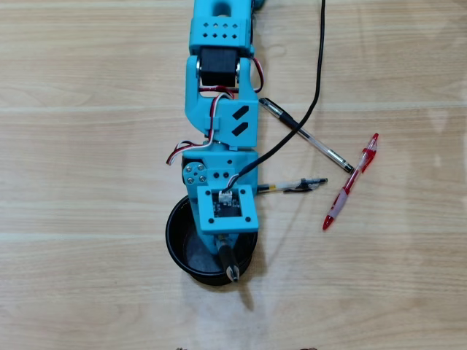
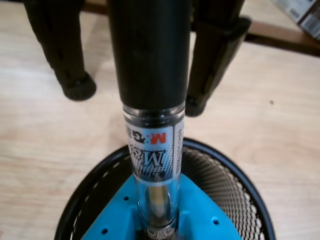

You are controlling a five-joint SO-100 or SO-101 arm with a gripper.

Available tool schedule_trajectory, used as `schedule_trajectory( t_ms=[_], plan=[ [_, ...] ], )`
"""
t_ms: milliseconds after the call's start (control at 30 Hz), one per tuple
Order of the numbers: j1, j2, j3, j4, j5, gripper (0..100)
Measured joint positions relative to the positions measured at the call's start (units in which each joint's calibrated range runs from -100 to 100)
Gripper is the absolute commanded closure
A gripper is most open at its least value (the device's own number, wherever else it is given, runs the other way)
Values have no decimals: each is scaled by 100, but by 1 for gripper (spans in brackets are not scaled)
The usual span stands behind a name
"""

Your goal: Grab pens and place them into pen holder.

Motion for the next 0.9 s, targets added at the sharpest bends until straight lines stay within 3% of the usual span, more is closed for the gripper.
schedule_trajectory(
  t_ms=[167,433,567,700,900],
  plan=[
    [8,0,44,-9,172,86],
    [68,-17,18,-706,496,86],
    [-110,-609,0,-629,981,87],
    [-684,-1744,-35,930,1711,86],
    [-2271,-3360,-89,5245,2671,86]
  ],
)
